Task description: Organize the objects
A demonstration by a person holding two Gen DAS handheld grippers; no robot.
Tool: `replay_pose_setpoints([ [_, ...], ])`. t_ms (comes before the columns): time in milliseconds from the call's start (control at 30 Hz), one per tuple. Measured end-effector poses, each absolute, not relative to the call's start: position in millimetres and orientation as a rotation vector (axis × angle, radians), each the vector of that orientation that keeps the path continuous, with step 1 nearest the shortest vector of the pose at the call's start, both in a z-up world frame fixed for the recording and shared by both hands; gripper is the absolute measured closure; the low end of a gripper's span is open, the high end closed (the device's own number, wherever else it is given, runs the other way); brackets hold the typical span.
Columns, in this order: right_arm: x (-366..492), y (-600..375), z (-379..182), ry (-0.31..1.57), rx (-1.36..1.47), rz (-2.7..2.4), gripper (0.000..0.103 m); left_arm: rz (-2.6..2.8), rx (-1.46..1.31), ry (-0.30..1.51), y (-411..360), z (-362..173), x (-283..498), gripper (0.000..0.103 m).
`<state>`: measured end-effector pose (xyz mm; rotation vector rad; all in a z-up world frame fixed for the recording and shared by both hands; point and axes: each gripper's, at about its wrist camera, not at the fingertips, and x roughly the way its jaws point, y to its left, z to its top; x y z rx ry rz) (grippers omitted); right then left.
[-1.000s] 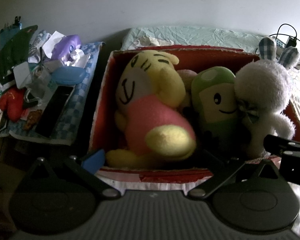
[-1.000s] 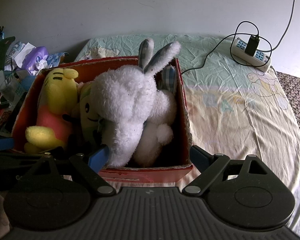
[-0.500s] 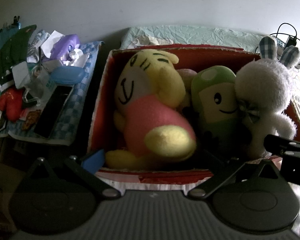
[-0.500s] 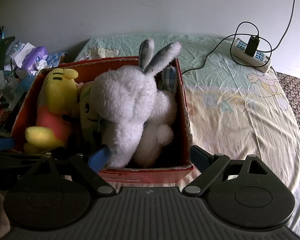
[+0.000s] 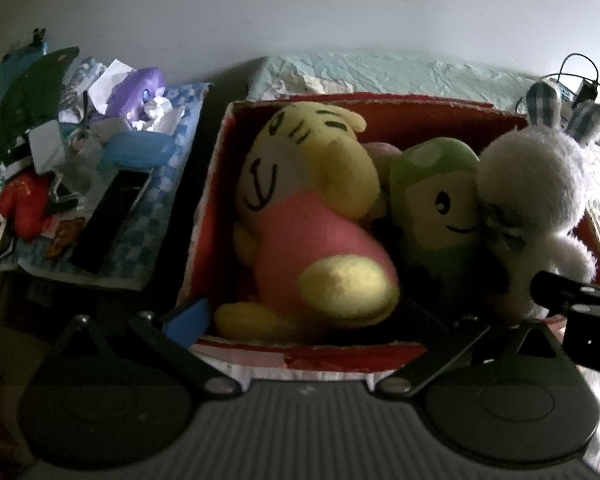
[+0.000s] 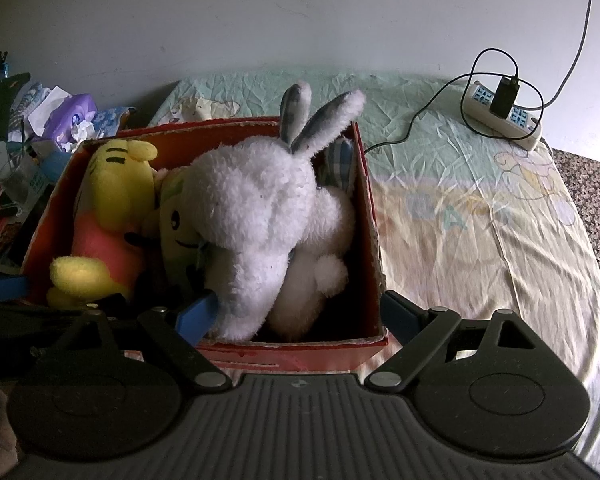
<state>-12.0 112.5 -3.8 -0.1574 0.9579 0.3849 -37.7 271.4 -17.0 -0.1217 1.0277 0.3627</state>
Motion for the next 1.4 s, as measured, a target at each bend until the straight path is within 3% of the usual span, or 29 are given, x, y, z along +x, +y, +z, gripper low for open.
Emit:
replay_pose_setpoints([
  [1400, -9.5, 111.7, -3.6, 0.954, -0.133, 0.374, 0.013, 0.356, -0.089, 1.003, 269.8, -14.7, -35.3, 0.001],
])
